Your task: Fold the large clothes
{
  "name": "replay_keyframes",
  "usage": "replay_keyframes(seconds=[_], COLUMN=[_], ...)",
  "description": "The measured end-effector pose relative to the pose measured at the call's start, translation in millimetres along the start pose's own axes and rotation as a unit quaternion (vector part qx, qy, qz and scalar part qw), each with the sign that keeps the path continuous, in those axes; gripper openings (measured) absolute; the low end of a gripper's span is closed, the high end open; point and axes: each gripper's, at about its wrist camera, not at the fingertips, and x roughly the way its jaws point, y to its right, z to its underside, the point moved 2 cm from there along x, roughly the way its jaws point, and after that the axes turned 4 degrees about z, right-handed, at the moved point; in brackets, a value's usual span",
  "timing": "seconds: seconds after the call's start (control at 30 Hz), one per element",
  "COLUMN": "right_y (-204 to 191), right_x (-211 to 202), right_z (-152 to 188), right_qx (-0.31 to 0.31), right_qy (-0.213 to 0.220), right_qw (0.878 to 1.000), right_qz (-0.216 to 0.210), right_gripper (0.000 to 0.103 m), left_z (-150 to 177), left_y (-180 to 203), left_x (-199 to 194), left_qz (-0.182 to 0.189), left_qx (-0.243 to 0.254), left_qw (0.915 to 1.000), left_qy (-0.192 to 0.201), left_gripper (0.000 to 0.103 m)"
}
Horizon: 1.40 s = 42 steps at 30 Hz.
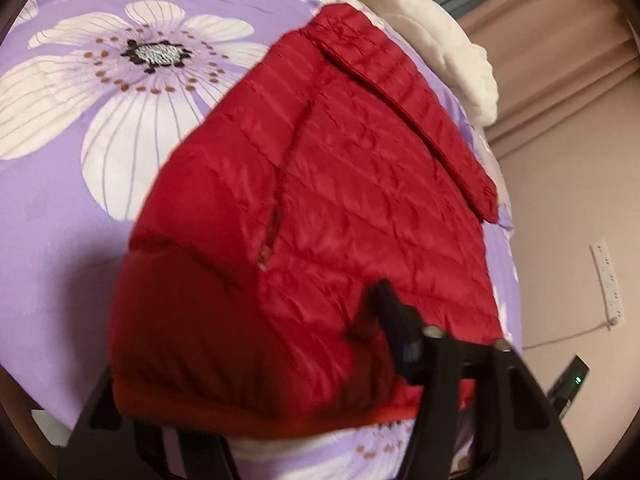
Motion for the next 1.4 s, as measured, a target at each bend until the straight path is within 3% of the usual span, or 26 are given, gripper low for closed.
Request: replay_keyframes(seconds=[0.1, 0.3, 0.4, 0.53, 0.7, 0.97, 1.2, 1.4], right_y=[-1, -4, -3, -7, -12, -22, -50, -78], right_x=[0, -3, -8, -19, -36, -67, -84, -91], right_z=[3, 8, 3, -4, -11, -40, -81, -134], right_qx=[-0.008, -0.023, -0.022, -0.032, -0.024, -0.011, -0.036, -0.037], right_qy=[0.014, 0.045, 0.043, 0.051, 0.066, 0.112, 0.17, 0.212], right_qw=[1.0, 0.997, 0.998, 0.998, 0.997, 0.993, 0.984, 0.974], right_qz=[0.017, 0.05, 0.038, 0.033, 0.011, -0.033, -0.049, -0.077], right_gripper=[0.06, 0.047, 0.032, 0.022, 0.019, 0.018, 0.017, 0.017], left_z=[0, 4, 0, -6, -14, -44, -85, -140], left_y=[-6, 2, 4, 8, 26, 55, 97, 129], left_x=[1, 4, 4, -2, -16, -36, -49, -49], left_qz=[-0.018, -0.065, -0.079, -0.089, -0.111, -0.093, -0.079, -0.062], left_qx=[0.008, 0.048, 0.052, 0.06, 0.102, 0.123, 0.152, 0.147], left_qw=[0.9996, 0.9955, 0.9941, 0.9921, 0.9833, 0.9752, 0.959, 0.9517], left_qy=[0.019, 0.048, 0.054, 0.065, 0.103, 0.159, 0.225, 0.263], left_gripper=[0.033, 0.027, 0.022, 0.017, 0.014, 0.013, 0.012, 0.013])
